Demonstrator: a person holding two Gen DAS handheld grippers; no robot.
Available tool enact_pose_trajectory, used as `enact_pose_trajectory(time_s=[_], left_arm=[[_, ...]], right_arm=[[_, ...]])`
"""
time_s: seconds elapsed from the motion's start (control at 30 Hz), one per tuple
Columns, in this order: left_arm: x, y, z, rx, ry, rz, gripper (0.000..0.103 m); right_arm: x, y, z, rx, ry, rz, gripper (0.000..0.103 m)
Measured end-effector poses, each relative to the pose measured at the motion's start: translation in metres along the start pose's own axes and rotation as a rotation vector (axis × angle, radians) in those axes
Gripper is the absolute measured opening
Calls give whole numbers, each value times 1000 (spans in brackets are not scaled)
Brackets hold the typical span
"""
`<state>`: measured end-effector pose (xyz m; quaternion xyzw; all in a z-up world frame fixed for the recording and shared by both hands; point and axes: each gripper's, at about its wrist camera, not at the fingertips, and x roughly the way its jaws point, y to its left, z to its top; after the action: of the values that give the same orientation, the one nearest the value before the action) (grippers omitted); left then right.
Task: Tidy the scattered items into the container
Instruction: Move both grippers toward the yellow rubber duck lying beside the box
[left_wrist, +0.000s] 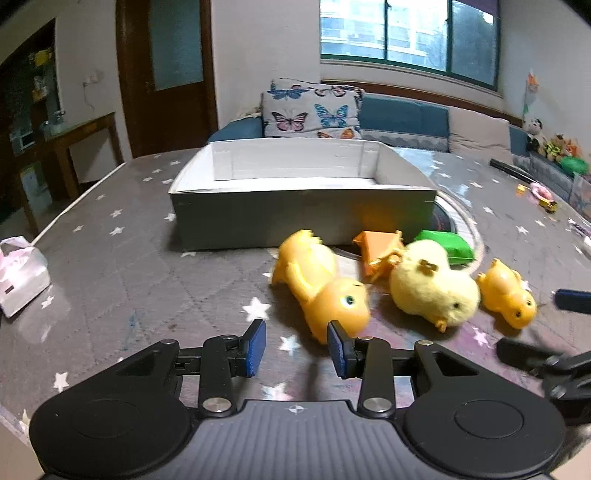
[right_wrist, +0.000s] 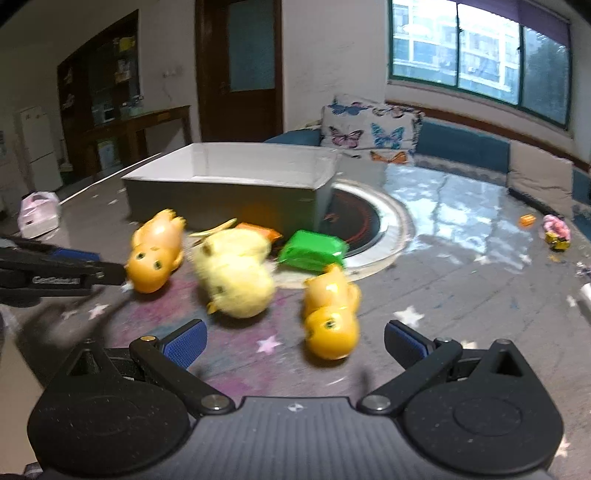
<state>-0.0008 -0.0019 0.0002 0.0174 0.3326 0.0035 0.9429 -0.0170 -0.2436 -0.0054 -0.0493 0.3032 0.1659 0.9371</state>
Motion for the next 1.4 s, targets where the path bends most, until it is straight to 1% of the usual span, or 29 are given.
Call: enact_pose_trajectory(time_s=[0.2, 0.27, 0.33, 0.37, 0.47, 0.67, 1.4], left_arm=[[-5, -13, -2, 22, 23, -18, 39], [-7, -17, -3, 30, 30, -24, 39], [-9, -21, -4, 37, 38, -30, 39], [-10, -23, -4, 41, 42, -33, 39], [-6, -22, -5, 49, 56, -43, 39], [-6, -23, -6, 55, 67, -49, 39], [-9, -29, -9, 74, 76, -48, 39]], right_arm=[[-9, 16, -9, -43, 9, 30, 103], [-8, 25, -6, -59, 37, 41, 103], [-5, 32, -4, -61, 54, 48, 103], [-4, 31, -5, -59, 55, 61, 103], [-9, 36, -7, -58, 61, 66, 103], [-5, 38, -9, -59, 83, 68, 103], [-6, 37, -5, -43, 95, 69, 103]])
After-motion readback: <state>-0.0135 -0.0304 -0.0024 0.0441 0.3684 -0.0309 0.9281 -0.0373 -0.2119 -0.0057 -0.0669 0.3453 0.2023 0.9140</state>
